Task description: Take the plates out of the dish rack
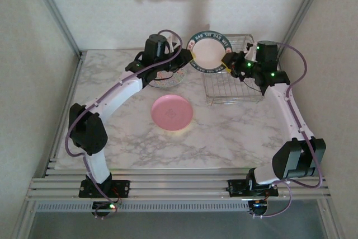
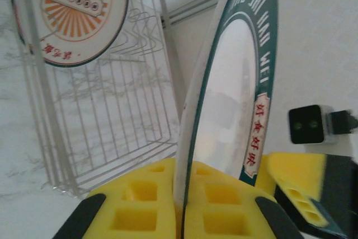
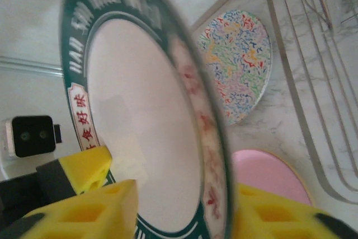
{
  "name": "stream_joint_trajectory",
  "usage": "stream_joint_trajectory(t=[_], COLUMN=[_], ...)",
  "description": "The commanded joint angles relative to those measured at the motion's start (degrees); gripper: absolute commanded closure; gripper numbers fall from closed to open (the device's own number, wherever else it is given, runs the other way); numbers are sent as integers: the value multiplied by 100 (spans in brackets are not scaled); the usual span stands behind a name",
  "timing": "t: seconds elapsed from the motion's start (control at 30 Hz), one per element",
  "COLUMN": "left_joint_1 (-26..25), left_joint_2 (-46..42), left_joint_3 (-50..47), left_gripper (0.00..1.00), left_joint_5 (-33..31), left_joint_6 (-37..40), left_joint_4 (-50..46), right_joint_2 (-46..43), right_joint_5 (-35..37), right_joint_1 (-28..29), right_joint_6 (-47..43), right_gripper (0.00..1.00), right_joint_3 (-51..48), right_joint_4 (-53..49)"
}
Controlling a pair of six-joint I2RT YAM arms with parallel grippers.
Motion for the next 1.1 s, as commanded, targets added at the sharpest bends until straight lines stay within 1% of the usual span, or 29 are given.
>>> stream_joint_trajectory(t=[0.0,0.1,0.2,0.3,0.37,0.5,0.63,0.77,0.87,1.07], left_joint_1=[239,393,551,728,858,1043,1121,1174,1209,1206], left_joint_2=[-426,-713,-1080,-1490,-1774,-2300,-2621,-2753,-2766,-2527], left_joint_3=[-219,-469,-891,-1497,-2021,-3144,-4095,-4722,-5002,-5211], left_gripper=[100,100,100,100,100,100,100,100,100,100], left_joint_5=[168,259,361,454,549,670,793,665,471,231], left_joint_6=[179,341,555,782,820,778,749,926,1021,913], left_joint_4=[68,-145,-353,-567,-551,-285,0,-135,-255,17], right_joint_2=[-339,-621,-881,-1166,-1322,-1590,-1768,-1829,-1810,-1733], right_joint_5=[810,1421,1708,1811,1800,1411,1095,1149,1220,1345], right_joint_1=[218,480,792,1164,1431,1776,1942,2067,2121,2169], right_joint_6=[-814,-1460,-2125,-2863,-3342,-3989,-4241,-4451,-4528,-4436], right_gripper=[46,39,36,33,33,32,32,31,31,31], right_joint_3=[325,248,18,-321,-540,-1004,-1374,-1511,-1511,-1471], right_joint_4=[-453,-442,-194,115,224,369,353,110,-19,-2])
